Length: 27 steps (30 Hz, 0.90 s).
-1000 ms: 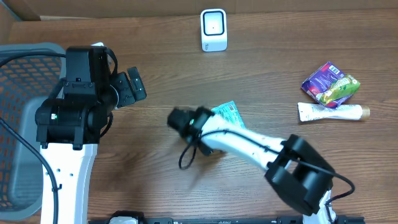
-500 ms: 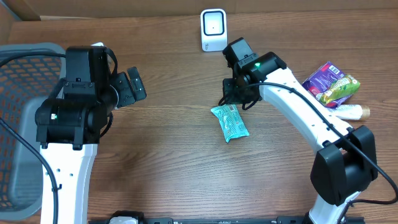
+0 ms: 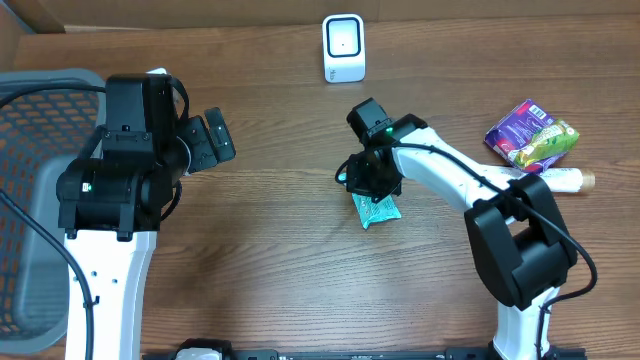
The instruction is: Scan the item barcode
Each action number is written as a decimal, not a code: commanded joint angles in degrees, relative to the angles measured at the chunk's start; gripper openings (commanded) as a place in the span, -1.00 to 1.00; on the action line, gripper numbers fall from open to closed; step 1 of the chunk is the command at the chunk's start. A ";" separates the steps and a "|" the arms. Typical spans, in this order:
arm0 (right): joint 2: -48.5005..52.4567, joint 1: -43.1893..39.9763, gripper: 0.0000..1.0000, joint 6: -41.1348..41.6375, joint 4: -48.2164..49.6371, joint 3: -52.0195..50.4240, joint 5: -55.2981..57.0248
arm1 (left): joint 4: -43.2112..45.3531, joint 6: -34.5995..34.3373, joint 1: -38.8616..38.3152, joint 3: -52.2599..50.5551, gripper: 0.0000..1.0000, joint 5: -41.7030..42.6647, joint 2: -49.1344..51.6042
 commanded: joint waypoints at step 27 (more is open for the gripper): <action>-15.23 -2.99 0.29 18.10 -7.63 -3.61 0.42 | 0.02 -0.55 0.11 0.44 0.99 -0.70 0.20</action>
